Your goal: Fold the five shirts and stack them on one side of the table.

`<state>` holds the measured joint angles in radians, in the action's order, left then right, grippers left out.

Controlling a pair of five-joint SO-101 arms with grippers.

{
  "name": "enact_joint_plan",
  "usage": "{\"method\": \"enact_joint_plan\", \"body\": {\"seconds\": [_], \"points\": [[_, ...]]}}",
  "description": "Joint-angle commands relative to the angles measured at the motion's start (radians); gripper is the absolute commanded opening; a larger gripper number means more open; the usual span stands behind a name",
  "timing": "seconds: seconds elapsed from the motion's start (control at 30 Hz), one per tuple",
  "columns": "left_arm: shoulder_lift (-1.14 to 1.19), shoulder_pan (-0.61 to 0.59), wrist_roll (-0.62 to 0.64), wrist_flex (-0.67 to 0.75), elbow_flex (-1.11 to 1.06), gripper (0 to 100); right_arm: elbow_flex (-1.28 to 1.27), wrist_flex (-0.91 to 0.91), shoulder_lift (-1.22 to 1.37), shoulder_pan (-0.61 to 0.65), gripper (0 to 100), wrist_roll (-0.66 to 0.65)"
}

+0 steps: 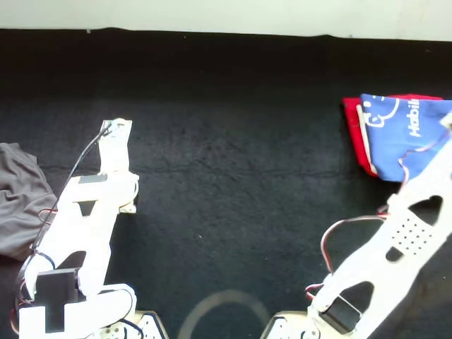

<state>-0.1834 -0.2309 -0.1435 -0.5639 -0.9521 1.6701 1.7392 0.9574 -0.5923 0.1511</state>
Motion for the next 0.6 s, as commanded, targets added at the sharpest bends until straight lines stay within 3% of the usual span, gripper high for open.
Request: {"method": "enact_joint_plan", "body": {"seconds": [0.0,0.2,0.57], "points": [[-0.01,-0.007,-0.006,0.023,0.001,1,0.09,0.024,-0.074,0.071,7.6,-0.011],[-0.01,-0.007,-0.006,0.023,0.001,1,0.09,0.028,-0.147,0.134,7.6,-0.011],[-0.01,-0.007,-0.006,0.023,0.001,1,0.088,0.028,-0.576,0.3,7.6,-0.011]]}}
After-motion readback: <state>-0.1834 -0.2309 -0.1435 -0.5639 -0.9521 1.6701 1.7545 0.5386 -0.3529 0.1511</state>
